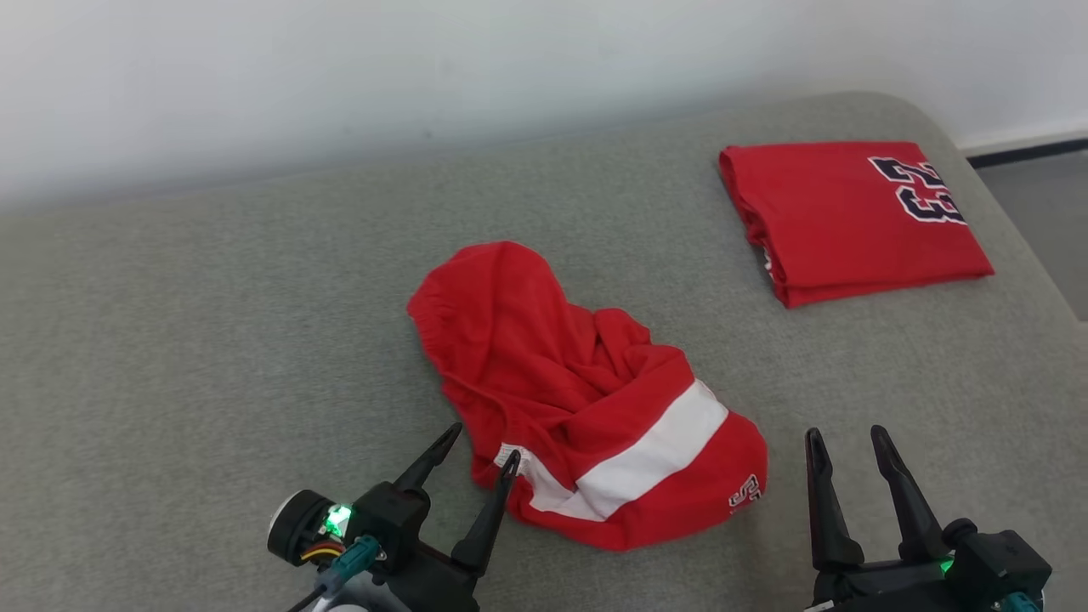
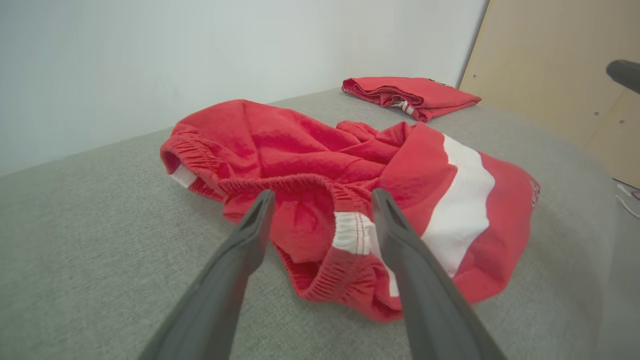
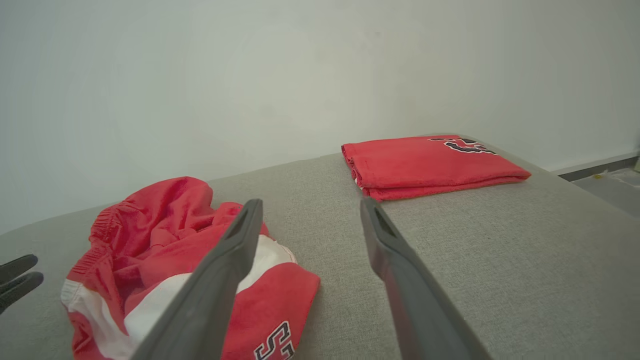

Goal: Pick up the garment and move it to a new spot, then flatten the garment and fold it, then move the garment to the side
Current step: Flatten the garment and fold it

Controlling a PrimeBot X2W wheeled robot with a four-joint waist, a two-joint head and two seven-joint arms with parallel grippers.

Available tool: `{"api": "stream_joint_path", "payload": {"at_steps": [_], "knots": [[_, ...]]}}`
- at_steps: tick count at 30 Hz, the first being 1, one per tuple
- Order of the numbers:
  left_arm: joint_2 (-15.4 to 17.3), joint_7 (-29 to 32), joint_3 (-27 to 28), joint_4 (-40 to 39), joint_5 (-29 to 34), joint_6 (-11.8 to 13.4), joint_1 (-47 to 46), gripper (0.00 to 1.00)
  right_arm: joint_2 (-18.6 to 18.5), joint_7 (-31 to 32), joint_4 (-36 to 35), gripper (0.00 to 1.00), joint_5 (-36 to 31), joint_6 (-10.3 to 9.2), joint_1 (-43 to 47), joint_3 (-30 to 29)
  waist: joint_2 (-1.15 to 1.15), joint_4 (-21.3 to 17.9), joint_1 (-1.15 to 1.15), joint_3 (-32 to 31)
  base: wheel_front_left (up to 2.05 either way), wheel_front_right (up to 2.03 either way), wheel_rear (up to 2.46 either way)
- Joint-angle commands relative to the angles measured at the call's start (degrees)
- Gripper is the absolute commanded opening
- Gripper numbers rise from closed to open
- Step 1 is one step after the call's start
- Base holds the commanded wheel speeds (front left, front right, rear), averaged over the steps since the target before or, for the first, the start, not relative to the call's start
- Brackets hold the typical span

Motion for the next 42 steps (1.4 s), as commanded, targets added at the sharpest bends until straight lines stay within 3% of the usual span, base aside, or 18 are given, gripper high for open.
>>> {"api": "stream_joint_path", "payload": {"at_steps": [1, 7, 8, 9, 10, 11, 18, 29, 39, 40, 41, 42], "knots": [[0.62, 0.36, -0.79, 1.12, -0.64, 0.07, -1.17, 1.00, 0.09, -0.25, 0.03, 1.00, 0.38, -0.15, -0.60, 0.03, 0.00, -2.76, -0.01, 2.27, 0.00, 0.00, 0.00], [1.41, 0.88, -2.78, 3.98, -3.16, 0.07, -2.83, 1.00, 0.10, -0.25, -0.33, 1.00, 1.12, -0.15, -1.10, -0.15, 0.00, -4.38, -0.01, 3.37, 0.00, 0.00, 0.00], [1.50, 0.84, -3.19, 4.41, -3.22, 0.07, -2.95, 0.48, 0.10, -0.25, -0.47, 1.00, 1.09, -0.15, -1.11, -0.26, 0.00, -4.49, -0.01, 3.42, 0.00, 0.00, 0.00], [1.60, 0.78, -3.40, 4.66, -3.43, 0.07, -3.24, 0.35, 0.10, -0.25, -0.59, 1.00, 1.04, -0.15, -1.08, -0.35, 0.00, -4.56, -0.01, 3.44, 0.00, 0.00, 0.00], [1.60, 0.78, -3.40, 4.66, -3.43, 0.07, -3.24, 0.35, 0.10, -0.25, -0.59, 1.00, 1.04, -0.15, -1.08, -0.35, 0.00, -4.56, -0.01, 3.44, 0.00, 0.00, 0.00], [1.60, 0.60, -3.55, 4.76, -3.72, 0.06, -3.51, 0.00, 0.11, -0.25, -0.66, 1.00, 1.05, -0.15, -1.03, -0.44, 0.00, -4.58, -0.01, 3.43, 0.00, 0.00, 0.00], [1.79, -0.76, -2.21, 3.57, -4.72, 0.61, -2.57, 0.00, 0.08, -0.25, -0.58, 1.00, 0.57, -0.15, 0.00, -2.08, 0.00, -0.81, -0.01, 1.62, 0.00, 0.00, 0.00], [5.28, -1.20, 2.02, -3.01, -6.34, 3.26, 4.40, 0.00, 0.08, -0.25, 0.81, 1.00, -0.50, -0.15, 0.51, -2.71, 0.00, 8.21, -0.01, -1.59, 0.00, 0.00, 0.00], [3.63, -1.21, 4.84, -1.27, -8.93, 3.53, 13.43, 0.00, -0.38, -0.25, 2.46, 1.00, -0.67, -0.15, 1.10, -2.68, 0.00, 10.02, -0.01, -2.62, 0.00, 0.00, 0.00], [3.26, -1.21, 5.30, -0.94, -8.85, 3.65, 13.91, 0.22, -0.48, -0.25, 2.61, 1.00, -0.62, -0.15, 1.20, -2.74, 0.00, 10.03, -0.01, -2.81, 0.00, 0.00, 0.00], [3.00, -1.21, 5.63, -0.69, -8.37, 3.67, 14.25, 0.67, -0.60, -0.25, 2.78, 1.00, -0.57, -0.15, 1.31, -2.82, 0.00, 10.08, -0.01, -3.08, 0.00, 0.00, 0.00], [2.56, -1.21, 6.26, -0.79, -8.11, 3.74, 14.46, 1.00, -0.65, -0.25, 2.95, 1.00, -0.58, -0.15, 1.34, -2.88, 0.00, 10.13, -0.01, -3.30, 0.00, 0.00, 0.00]]}}
